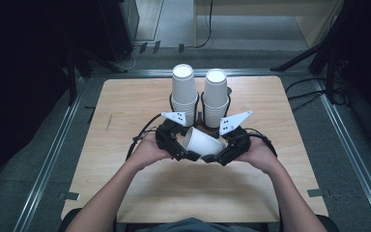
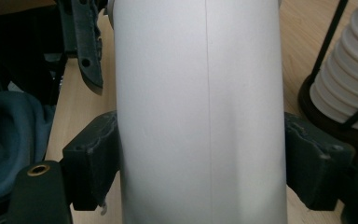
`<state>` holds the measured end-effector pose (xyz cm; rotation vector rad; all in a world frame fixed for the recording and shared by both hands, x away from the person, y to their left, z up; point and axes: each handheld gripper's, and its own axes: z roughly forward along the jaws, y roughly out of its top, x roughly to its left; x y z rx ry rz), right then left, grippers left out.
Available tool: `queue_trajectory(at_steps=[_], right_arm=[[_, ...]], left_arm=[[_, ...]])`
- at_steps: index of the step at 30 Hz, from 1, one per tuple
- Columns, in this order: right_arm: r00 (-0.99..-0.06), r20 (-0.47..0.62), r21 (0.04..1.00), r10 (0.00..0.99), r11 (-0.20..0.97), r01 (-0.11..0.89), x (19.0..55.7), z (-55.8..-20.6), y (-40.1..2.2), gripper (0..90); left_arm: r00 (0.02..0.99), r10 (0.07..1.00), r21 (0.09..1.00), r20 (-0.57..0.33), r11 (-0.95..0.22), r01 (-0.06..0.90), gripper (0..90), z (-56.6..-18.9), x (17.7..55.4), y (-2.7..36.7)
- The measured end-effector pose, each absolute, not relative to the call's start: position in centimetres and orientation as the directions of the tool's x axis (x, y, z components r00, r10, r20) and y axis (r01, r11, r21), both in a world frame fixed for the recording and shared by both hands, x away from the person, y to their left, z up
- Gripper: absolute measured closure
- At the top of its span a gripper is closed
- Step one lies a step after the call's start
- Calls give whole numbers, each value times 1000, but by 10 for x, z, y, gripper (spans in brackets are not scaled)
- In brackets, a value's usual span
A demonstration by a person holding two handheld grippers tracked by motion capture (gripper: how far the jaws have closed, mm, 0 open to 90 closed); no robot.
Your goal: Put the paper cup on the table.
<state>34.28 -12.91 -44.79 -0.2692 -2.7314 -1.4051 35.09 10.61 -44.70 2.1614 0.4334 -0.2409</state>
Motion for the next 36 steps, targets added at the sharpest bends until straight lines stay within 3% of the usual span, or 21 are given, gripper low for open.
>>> queue_trajectory(at_steps=[9, 16, 36], right_arm=[[-983, 143, 800, 117, 571, 184, 342, -448, -128, 210], [-976, 180, 778, 122, 590, 217, 343, -448, -130, 149], [-970, 180, 708, 164, 663, 243, 345, -463, -126, 154]], left_arm=[[925, 206, 752, -320, -538, 381, 112, -440, 351, 110], [923, 229, 722, -310, -575, 385, 118, -436, 352, 114], [947, 247, 619, -204, -717, 320, 118, -425, 351, 124]])
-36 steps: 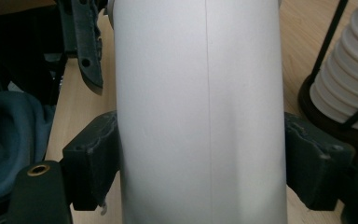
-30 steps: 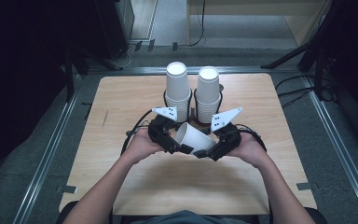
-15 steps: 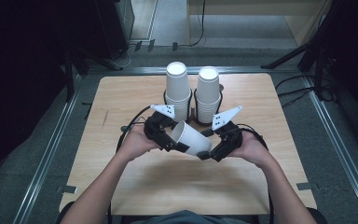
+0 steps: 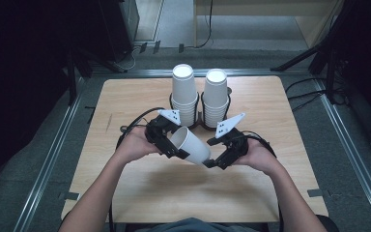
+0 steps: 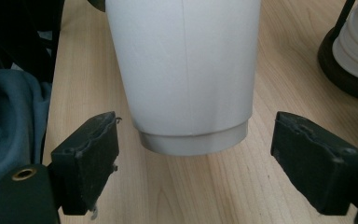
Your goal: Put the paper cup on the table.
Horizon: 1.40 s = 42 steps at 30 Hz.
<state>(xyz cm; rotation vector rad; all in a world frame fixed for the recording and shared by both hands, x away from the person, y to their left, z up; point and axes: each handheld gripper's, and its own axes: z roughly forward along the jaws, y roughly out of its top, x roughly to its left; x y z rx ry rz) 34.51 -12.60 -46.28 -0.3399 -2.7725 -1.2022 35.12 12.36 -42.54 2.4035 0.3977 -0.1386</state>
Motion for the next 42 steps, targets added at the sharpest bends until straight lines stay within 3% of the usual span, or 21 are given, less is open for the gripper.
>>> queue_trajectory(at_steps=[15, 22, 32, 36, 42], right_arm=[[-973, 164, 694, 164, 681, 232, 348, -478, -114, 159], [-975, 167, 678, 145, 701, 220, 349, -489, -102, 172], [-981, 162, 691, 111, 697, 193, 346, -489, -96, 219], [-979, 166, 693, 117, 692, 200, 347, -486, -99, 218], [-978, 156, 704, 138, 679, 208, 349, -484, -104, 217]], left_arm=[[965, 233, 504, -122, -823, 262, 115, -442, 351, 102], [966, 226, 477, -127, -840, 259, 105, -446, 351, 92], [962, 223, 504, -159, -819, 273, 81, -446, 351, 92], [949, 234, 547, -210, -777, 312, 4, -446, 354, 97], [946, 252, 617, -202, -718, 323, 0, -440, 356, 107]])
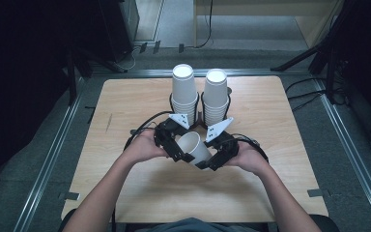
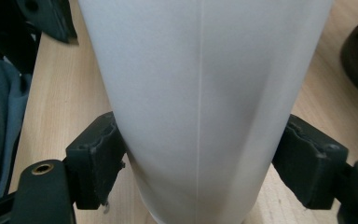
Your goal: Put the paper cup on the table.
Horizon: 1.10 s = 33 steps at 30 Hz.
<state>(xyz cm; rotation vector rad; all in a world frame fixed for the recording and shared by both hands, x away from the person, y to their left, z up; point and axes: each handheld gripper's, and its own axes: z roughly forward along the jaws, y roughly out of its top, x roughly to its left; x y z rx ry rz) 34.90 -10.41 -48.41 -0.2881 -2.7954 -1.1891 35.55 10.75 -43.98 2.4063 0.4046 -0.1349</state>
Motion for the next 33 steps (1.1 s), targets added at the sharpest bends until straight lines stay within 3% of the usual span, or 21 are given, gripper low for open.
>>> queue_trajectory(at_steps=[21, 33], right_arm=[[-971, 135, 763, 196, 604, 228, 349, -462, -127, 217], [-967, 138, 800, 214, 551, 236, 345, -455, -137, 216]], left_arm=[[923, 308, 724, -229, -581, 373, 0, -434, 355, 131], [930, 281, 790, -237, -502, 352, 0, -435, 350, 129]])
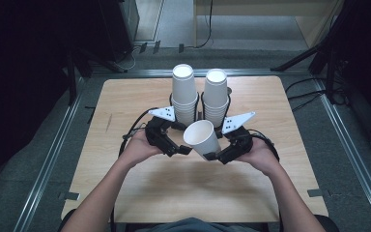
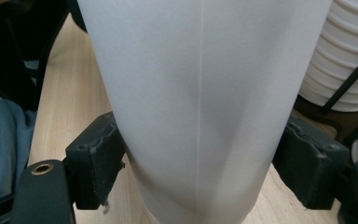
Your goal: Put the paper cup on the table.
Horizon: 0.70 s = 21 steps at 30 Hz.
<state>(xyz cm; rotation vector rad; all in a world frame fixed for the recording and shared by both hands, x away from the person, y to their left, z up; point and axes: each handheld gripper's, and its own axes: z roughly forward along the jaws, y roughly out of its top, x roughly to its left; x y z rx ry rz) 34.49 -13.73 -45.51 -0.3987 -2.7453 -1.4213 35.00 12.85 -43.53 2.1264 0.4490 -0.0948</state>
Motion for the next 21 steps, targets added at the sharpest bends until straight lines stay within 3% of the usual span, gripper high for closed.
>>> queue_trajectory(at_steps=[10, 15, 17, 21], right_arm=[[-968, 166, 806, 186, 540, 242, 342, -461, -124, 215], [-972, 175, 804, 155, 547, 232, 341, -464, -116, 215], [-972, 175, 800, 155, 553, 232, 340, -465, -115, 216], [-975, 161, 804, 152, 553, 219, 340, -464, -116, 219]], left_arm=[[929, 253, 789, -271, -494, 365, 0, -438, 347, 109], [930, 277, 792, -243, -497, 355, 0, -439, 343, 103], [934, 281, 805, -220, -488, 337, 78, -438, 340, 104], [937, 291, 801, -193, -505, 322, 106, -435, 338, 103]])
